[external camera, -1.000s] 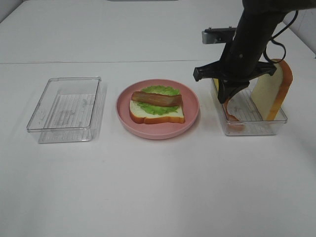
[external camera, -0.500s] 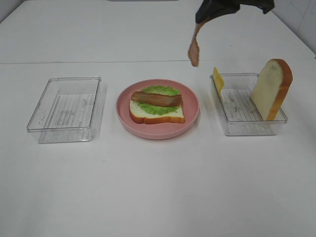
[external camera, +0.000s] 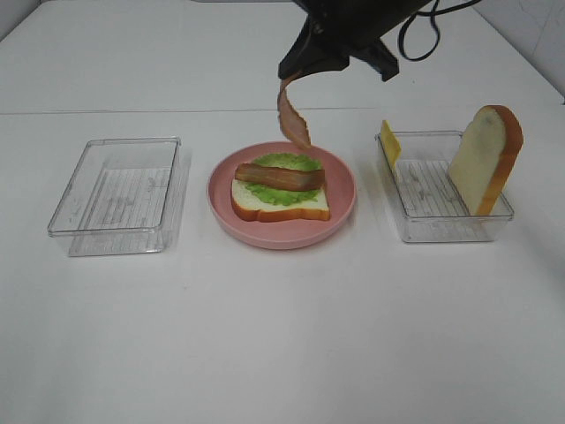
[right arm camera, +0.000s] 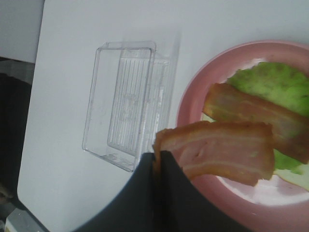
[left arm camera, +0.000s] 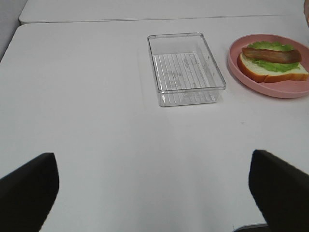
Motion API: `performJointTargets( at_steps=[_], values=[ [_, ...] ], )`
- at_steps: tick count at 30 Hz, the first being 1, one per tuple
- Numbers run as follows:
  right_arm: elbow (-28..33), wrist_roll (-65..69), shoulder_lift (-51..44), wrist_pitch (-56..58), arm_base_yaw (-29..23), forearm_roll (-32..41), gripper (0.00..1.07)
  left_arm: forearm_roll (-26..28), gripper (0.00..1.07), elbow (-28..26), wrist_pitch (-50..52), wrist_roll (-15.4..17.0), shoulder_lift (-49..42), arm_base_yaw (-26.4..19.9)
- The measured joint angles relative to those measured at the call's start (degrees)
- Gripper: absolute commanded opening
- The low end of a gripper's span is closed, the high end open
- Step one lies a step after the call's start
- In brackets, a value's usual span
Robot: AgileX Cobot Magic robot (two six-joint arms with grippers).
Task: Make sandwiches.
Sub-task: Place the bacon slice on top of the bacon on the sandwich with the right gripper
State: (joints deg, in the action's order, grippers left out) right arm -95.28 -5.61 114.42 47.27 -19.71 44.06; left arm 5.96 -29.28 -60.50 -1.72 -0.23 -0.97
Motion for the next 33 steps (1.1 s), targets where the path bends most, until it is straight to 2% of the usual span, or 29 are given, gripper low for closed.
performJointTargets(
  at_steps=[2,8,20,25,26,28,30,33],
  values=[
    [-1.8,-2.0,3.5,0.5,-1.8,1.9,0.00,0.0,0.99,0.0,0.0,0.0,0.0,0.0],
    [-5.2,-2.3,9.4,1.5,-2.2,3.5,0.00,0.0,0.99,0.0,0.0,0.0,0.0,0.0],
    [-10.3,-4.0,14.4,3.2,-4.6,6.5,0.00,0.0,0.99,0.0,0.0,0.0,0.0,0.0],
    [-10.3,-3.7,15.5,3.1,-4.6,2.1,0.00,0.0,0.99,0.0,0.0,0.0,0.0,0.0],
    [-10.3,-2.6,16.0,3.1,-4.4,-2.5,0.00,0.1,0.99,0.0,0.0,0.0,0.0,0.0],
    [-10.3,-1.5,16.3,2.9,-4.2,-5.3,0.00,0.1,0.99,0.0,0.0,0.0,0.0,0.0],
    [-10.3,2.1,16.4,2.7,-3.0,-11.7,0.00,0.1,0.99,0.0,0.0,0.0,0.0,0.0],
    [-10.3,4.0,16.3,2.7,-1.8,-13.9,0.00,0.1,0.99,0.0,0.0,0.0,0.0,0.0]
  ],
)
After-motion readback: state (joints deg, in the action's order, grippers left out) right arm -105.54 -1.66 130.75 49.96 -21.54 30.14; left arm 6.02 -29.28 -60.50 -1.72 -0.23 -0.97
